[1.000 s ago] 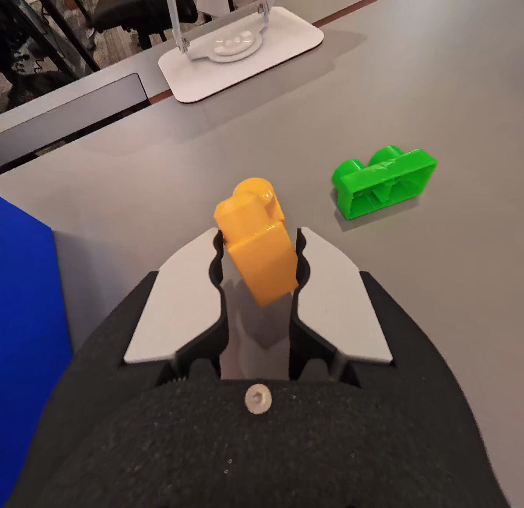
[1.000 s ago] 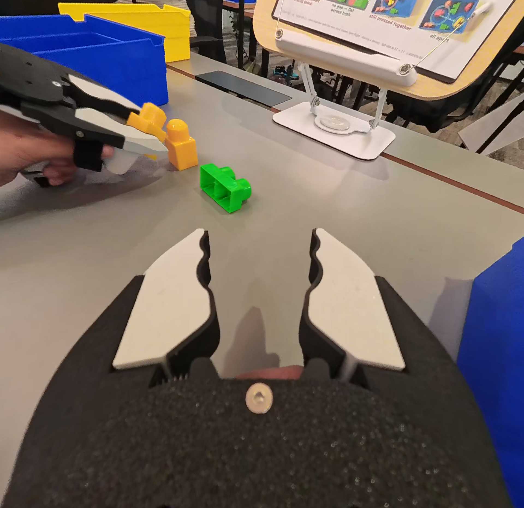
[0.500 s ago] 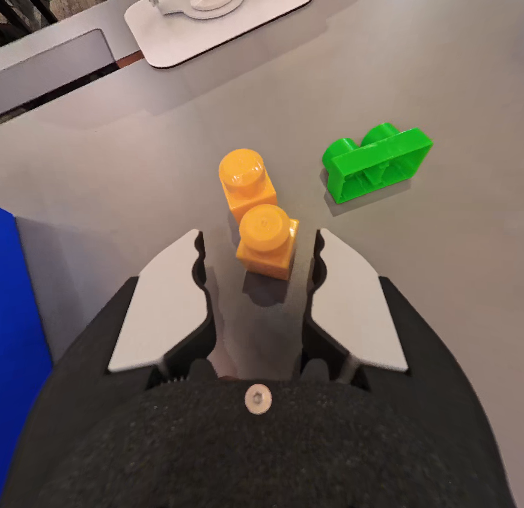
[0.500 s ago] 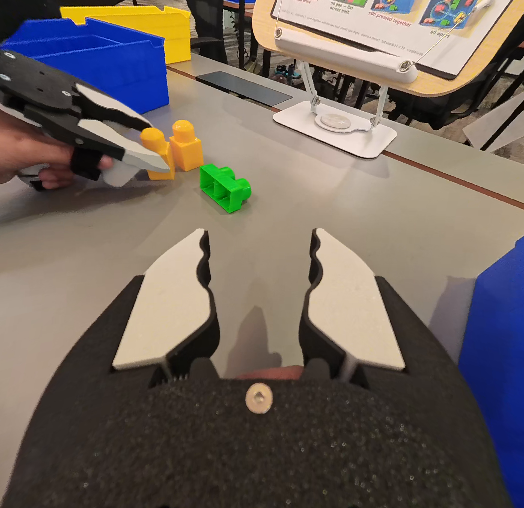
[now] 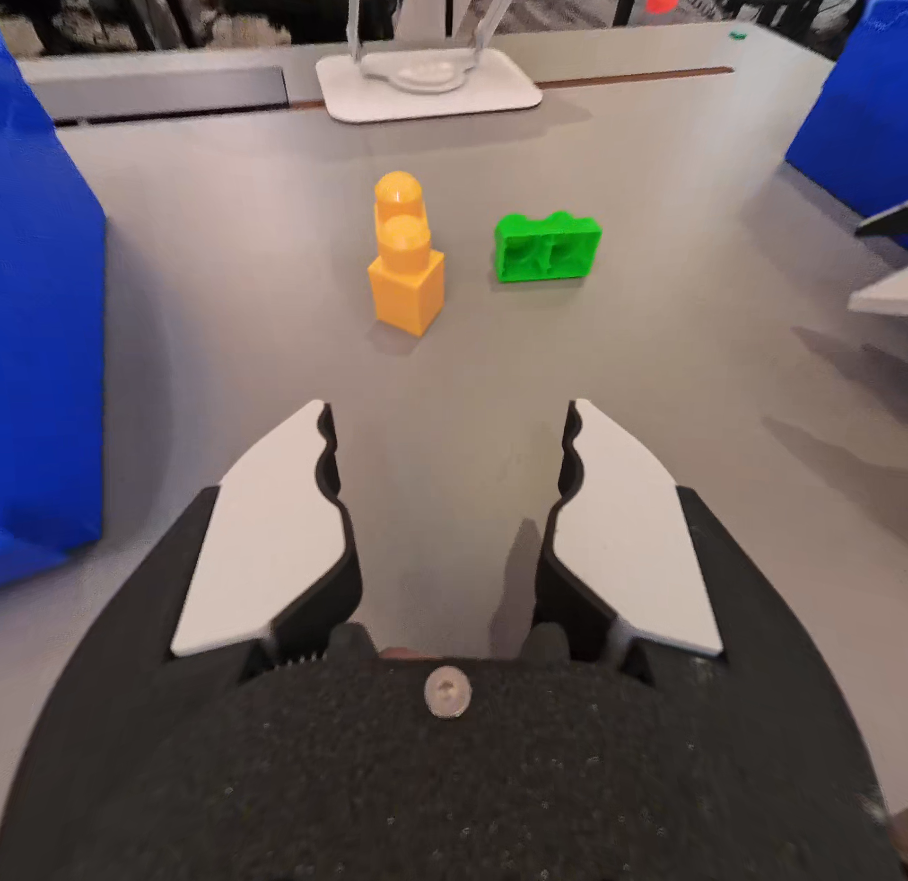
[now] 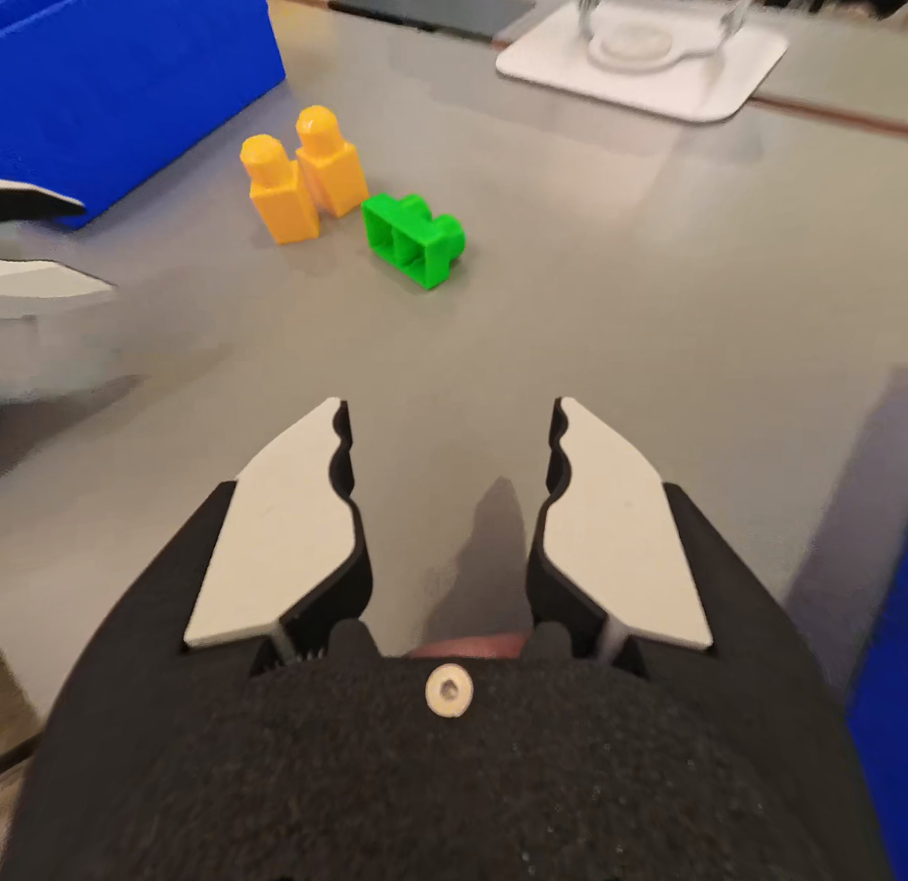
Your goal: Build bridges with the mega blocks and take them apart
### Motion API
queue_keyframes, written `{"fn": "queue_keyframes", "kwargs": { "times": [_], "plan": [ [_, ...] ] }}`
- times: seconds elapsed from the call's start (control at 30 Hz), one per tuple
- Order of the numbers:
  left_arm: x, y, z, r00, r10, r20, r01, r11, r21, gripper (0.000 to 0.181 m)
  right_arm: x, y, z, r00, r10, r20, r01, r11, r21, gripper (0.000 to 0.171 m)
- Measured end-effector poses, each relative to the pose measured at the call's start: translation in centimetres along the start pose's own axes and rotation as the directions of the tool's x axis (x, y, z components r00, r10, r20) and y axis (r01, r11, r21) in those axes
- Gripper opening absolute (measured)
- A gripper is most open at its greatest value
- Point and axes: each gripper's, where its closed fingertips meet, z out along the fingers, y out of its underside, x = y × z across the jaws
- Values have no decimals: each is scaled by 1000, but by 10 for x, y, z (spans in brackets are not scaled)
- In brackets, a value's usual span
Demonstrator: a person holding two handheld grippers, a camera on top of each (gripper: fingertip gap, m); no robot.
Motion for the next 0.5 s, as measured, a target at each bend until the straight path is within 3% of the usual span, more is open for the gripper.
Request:
{"fn": "queue_keyframes", "kwargs": {
  "times": [0.1,0.5],
  "plan": [
    [4,0,4,1000,-19,-25,18,999,-26,85,-20,6,3,997,48,55,-47,999,-22,79],
    [2,5,2,997,-12,-70,8,998,-56,80,-36,1,-10,998,-63,-13,64,997,51,78]
  ]
}}
